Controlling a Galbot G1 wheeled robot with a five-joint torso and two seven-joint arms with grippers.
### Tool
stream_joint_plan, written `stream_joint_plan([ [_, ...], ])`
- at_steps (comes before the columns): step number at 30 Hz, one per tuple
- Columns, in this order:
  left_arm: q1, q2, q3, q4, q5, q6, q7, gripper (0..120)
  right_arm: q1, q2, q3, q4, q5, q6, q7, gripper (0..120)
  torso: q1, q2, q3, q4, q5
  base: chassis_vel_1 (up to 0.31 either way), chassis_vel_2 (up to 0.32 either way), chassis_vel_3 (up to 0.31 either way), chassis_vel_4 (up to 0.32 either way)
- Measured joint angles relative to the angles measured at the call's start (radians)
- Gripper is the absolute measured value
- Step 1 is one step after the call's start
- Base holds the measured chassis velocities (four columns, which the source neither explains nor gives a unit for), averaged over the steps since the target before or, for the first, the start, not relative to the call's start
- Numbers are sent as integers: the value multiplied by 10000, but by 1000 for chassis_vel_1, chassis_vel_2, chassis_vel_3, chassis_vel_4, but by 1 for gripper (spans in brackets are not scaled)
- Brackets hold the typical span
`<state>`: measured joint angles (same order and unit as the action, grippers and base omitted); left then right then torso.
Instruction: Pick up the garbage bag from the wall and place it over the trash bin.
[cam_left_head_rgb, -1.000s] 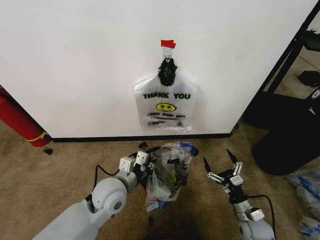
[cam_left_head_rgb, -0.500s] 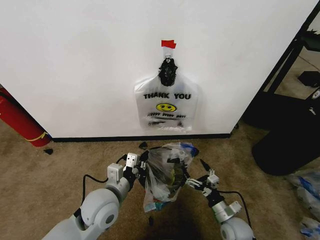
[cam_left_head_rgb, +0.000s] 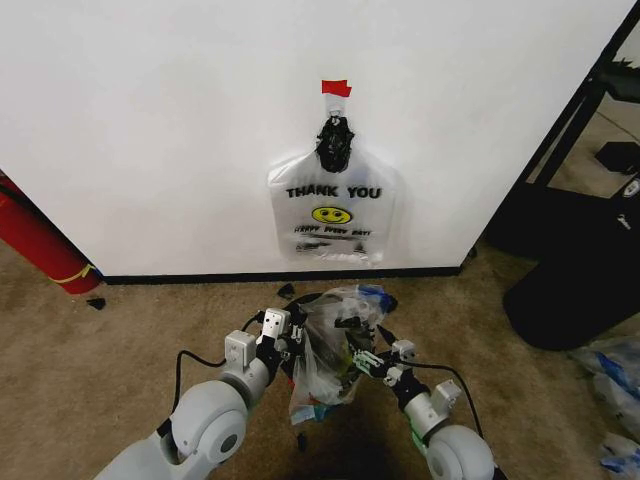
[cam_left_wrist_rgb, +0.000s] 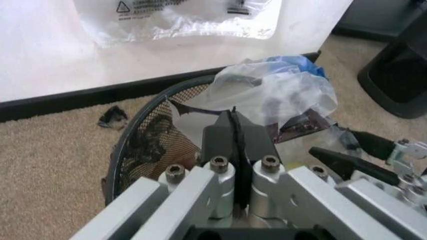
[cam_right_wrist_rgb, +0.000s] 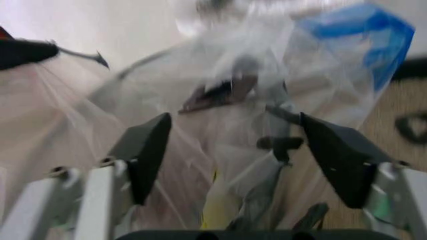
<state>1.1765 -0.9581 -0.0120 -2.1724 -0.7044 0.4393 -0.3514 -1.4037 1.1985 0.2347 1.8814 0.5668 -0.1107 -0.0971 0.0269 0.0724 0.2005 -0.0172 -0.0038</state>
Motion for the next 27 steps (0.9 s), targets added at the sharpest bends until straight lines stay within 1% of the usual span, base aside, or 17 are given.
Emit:
stream_joint_plan([
  [1,0,-2,7,-1,8,3,-3,0,14,-29,-2,79,102,-212,99,66,0,0,0,-1,0,0,0,0,0],
  [3,-2,-16,47,-1,46,17,-26,0,77,-121,27,402,538,-1194,505,55,0,0,0,0,0,0,0,0,0],
  [4,-2,-16,47,-1,46,17,-26,0,77,-121,27,402,538,-1194,505,55,0,0,0,0,0,0,0,0,0],
  [7,-25,-36,115,28,88,27,-76,0,202,-178,118,595,899,-2192,835,44,0,0,0,0,-1,0,0,0,0],
  [9,-25,-36,115,28,88,27,-76,0,202,-178,118,595,899,-2192,835,44,0,0,0,0,-1,0,0,0,0],
  [10,-51,-55,153,52,93,41,-104,0,344,-184,174,614,1091,-2826,999,33,0,0,0,-1,0,0,0,0,0],
  [11,-70,-64,165,71,93,47,-111,0,414,-169,183,625,1189,-3094,1141,30,0,0,0,0,0,0,0,0,0],
  [12,-70,-64,165,71,93,47,-111,0,414,-169,183,625,1189,-3094,1141,30,0,0,0,0,0,0,0,0,0],
  [17,-119,-67,179,150,93,54,-123,0,577,-82,212,746,1713,-3869,1777,8,0,0,0,-1,-1,0,0,0,0],
  [18,-119,-67,179,150,93,54,-123,0,577,-82,212,746,1713,-3869,1777,8,0,0,0,-1,-1,0,0,0,0],
  [20,-51,-74,179,114,93,53,-120,0,585,-64,225,778,1996,-4051,1987,1,0,0,0,1,-1,0,0,0,0],
  [23,168,-114,179,-88,147,33,-90,0,559,-6,237,805,2236,-4099,2270,1,0,0,0,-1,0,0,0,0,0],
  [27,549,-223,169,-474,297,-12,-65,0,460,83,209,812,2388,-3691,2558,1,0,0,0,-1,0,0,0,0,0],
])
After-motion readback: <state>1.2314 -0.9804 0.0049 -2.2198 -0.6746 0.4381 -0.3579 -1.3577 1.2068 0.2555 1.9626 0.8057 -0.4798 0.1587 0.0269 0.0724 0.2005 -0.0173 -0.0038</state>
